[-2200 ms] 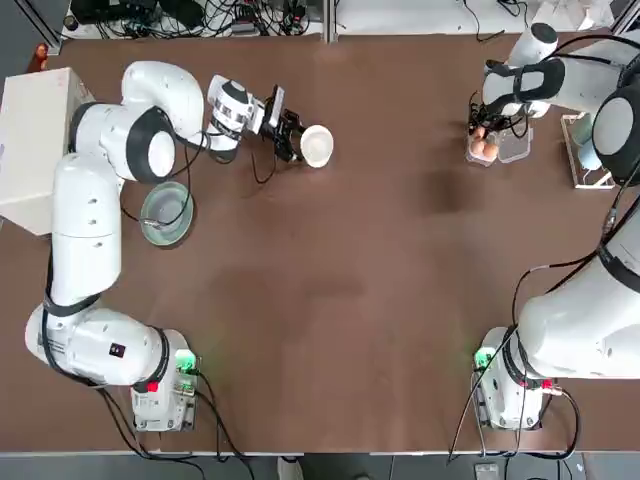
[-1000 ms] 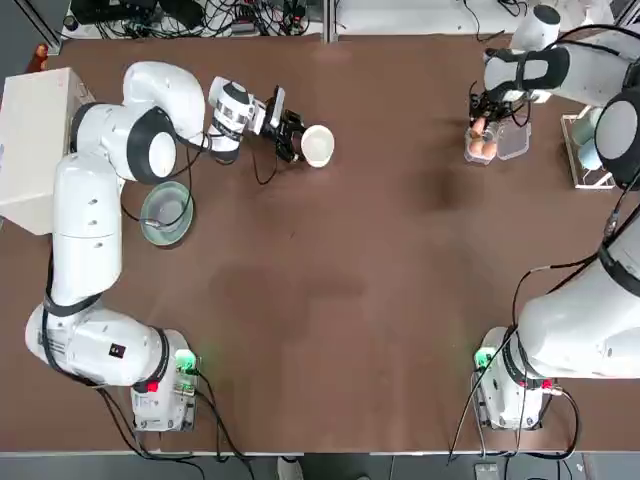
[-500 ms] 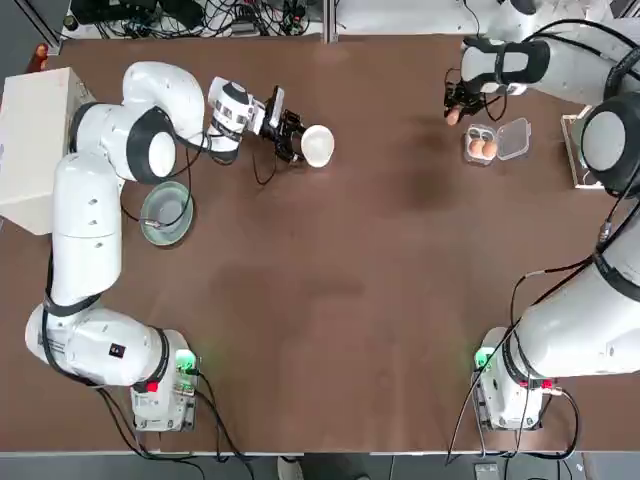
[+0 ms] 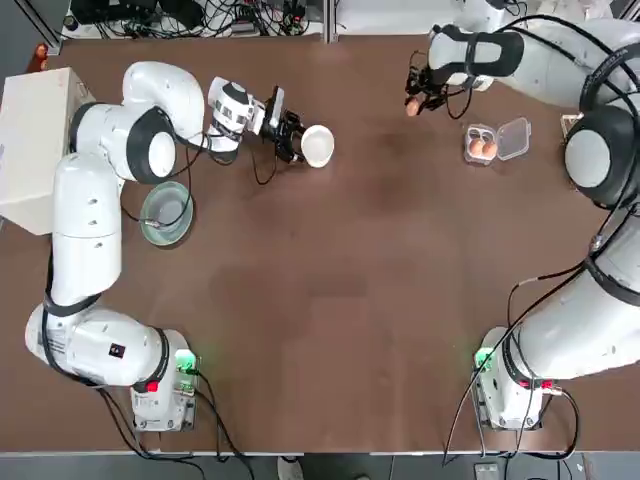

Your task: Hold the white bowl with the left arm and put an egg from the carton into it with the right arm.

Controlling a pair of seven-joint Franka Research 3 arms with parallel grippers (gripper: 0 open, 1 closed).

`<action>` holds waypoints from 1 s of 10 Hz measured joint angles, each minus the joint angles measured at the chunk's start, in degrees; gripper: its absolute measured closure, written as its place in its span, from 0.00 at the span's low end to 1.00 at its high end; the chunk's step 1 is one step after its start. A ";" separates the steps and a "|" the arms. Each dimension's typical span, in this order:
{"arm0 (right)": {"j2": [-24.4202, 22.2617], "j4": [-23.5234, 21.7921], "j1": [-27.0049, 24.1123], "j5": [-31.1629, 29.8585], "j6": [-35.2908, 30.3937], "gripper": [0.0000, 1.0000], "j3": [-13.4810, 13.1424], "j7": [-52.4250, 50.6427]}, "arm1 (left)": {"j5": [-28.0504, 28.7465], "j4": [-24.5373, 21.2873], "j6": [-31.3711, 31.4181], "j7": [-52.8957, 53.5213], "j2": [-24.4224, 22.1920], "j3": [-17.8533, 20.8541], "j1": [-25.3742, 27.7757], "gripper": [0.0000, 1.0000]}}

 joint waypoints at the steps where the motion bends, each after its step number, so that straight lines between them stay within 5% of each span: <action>1: 0.02 0.78 1.85 3.61 0.62 0.52 0.06 0.61 | 0.00 -0.01 0.00 0.28 0.00 0.00 0.00 0.00; 5: 2.48 3.52 11.86 14.86 8.52 0.52 0.17 4.01 | -0.25 -0.13 0.00 0.78 -0.02 -0.01 0.00 0.00; 10: 11.59 8.05 22.19 16.06 20.85 0.52 0.12 9.51 | -0.27 -0.29 0.00 1.13 -0.09 0.04 0.09 0.00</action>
